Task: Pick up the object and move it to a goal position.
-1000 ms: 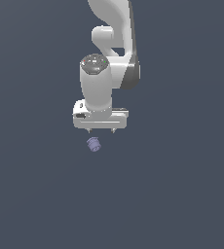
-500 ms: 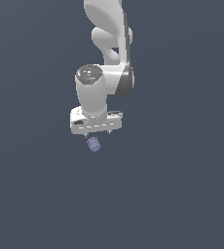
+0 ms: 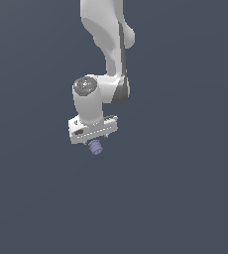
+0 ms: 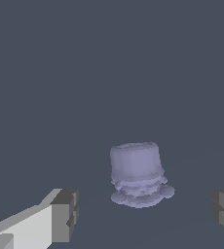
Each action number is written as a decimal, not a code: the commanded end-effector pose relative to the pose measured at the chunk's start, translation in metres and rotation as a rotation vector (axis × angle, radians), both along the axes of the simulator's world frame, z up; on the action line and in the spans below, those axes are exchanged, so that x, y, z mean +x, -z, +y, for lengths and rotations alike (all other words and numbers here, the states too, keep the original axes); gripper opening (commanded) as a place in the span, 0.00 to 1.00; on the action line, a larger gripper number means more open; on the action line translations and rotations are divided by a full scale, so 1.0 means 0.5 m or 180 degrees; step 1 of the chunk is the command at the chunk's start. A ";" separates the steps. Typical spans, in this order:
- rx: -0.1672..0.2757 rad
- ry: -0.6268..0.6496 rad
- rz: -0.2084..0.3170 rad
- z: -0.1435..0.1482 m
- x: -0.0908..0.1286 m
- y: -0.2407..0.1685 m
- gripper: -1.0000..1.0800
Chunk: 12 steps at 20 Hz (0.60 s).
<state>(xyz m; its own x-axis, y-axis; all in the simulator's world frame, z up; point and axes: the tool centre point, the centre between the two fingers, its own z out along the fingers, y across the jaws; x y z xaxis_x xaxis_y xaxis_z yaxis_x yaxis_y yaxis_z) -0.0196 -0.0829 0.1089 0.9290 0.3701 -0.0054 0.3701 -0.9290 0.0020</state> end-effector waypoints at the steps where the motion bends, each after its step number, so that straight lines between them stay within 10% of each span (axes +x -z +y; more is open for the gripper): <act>1: 0.0004 -0.0137 -0.0005 -0.007 -0.003 0.013 0.96; 12: 0.0013 -0.0406 -0.0013 -0.022 -0.010 0.041 0.96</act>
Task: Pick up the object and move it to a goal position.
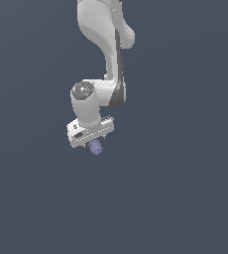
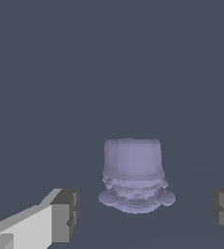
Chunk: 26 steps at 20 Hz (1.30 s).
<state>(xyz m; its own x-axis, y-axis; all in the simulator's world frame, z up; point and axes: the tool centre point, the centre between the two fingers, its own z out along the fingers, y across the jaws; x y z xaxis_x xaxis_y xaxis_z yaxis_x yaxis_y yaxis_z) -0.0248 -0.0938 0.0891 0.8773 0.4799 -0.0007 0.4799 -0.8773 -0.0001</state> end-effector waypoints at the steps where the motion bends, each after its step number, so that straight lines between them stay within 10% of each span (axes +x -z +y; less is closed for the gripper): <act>1: 0.0001 -0.0022 -0.0002 -0.001 0.000 0.002 0.96; 20: 0.0001 -0.0021 -0.0002 -0.001 -0.001 0.102 0.96; 21: 0.0001 -0.0021 -0.0002 -0.001 -0.001 0.102 0.00; 26: 0.0001 -0.0021 -0.0002 -0.001 -0.001 0.102 0.00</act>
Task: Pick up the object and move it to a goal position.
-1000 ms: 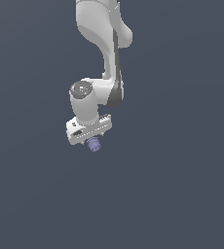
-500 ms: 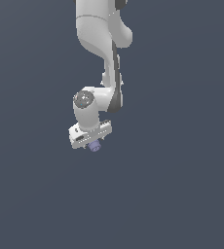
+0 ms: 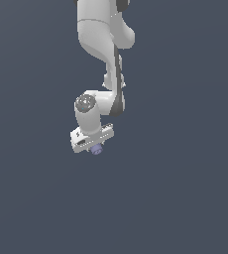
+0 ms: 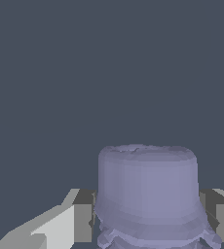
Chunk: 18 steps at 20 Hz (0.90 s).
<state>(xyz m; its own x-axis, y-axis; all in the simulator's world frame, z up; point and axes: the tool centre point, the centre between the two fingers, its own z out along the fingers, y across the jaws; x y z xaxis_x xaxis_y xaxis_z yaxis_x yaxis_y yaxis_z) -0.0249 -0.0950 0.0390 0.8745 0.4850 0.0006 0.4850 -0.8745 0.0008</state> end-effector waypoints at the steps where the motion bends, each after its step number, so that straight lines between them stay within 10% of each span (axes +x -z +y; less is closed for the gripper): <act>1: 0.0002 -0.0003 0.0003 0.001 0.000 0.002 0.00; 18: -0.0002 -0.0002 0.0000 0.115 0.001 -0.087 0.00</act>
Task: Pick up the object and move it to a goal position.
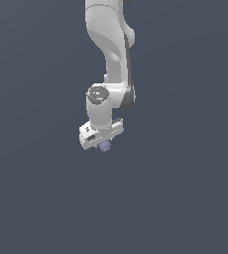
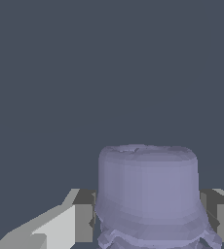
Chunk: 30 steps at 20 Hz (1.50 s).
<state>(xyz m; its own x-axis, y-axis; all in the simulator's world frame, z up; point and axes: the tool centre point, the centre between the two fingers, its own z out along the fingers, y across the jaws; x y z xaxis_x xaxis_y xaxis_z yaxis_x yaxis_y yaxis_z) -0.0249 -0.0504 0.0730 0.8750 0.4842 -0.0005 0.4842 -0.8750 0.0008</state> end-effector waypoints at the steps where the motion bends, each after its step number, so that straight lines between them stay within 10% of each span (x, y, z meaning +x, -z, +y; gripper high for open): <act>1: -0.0001 -0.0005 -0.0003 0.044 0.001 -0.033 0.00; 19: -0.0002 -0.0006 -0.0001 0.406 0.013 -0.312 0.00; 30: 0.0002 -0.0006 0.0000 0.500 0.025 -0.384 0.00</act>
